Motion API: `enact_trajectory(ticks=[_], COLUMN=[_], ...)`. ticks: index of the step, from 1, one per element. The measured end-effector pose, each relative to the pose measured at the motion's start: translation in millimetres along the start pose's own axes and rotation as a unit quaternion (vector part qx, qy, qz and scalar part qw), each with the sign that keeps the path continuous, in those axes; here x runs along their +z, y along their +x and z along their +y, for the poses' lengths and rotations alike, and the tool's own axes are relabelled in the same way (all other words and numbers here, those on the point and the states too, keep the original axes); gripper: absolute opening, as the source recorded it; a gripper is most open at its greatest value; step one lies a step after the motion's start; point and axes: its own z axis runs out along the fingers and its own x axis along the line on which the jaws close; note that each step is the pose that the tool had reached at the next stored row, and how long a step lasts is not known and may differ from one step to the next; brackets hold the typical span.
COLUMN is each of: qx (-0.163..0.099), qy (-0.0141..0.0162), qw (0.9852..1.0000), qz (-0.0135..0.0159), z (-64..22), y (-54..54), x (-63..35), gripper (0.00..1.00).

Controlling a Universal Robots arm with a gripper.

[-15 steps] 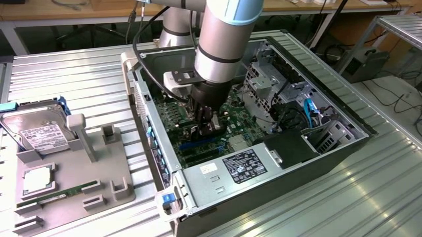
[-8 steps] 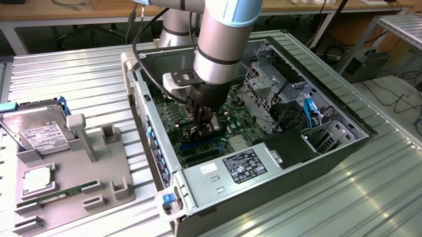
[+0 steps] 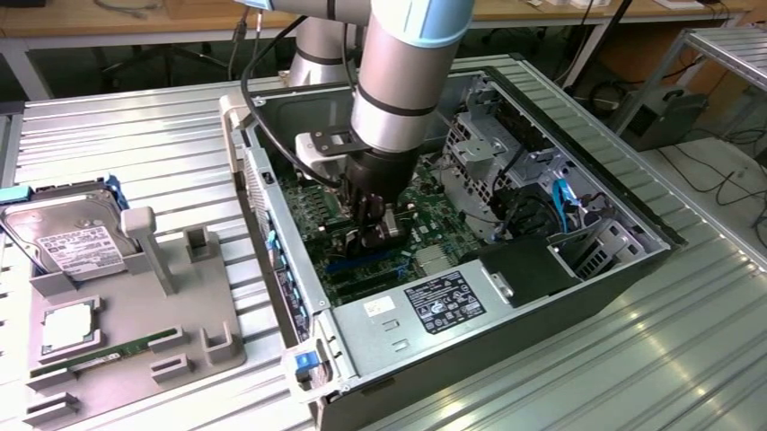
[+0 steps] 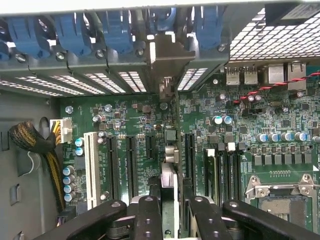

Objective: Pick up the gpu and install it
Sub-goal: 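Insert the gpu into the slot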

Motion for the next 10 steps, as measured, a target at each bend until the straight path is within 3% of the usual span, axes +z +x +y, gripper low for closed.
enact_trajectory(ticks=[8,10], qx=[-0.003,-0.004], qy=[0.0002,0.0002], qw=[1.0,1.0], qz=[0.0,0.0016], z=[-0.5,-0.5], y=[-0.6,-0.5], x=[0.4,0.2], gripper=[0.26,0.26])
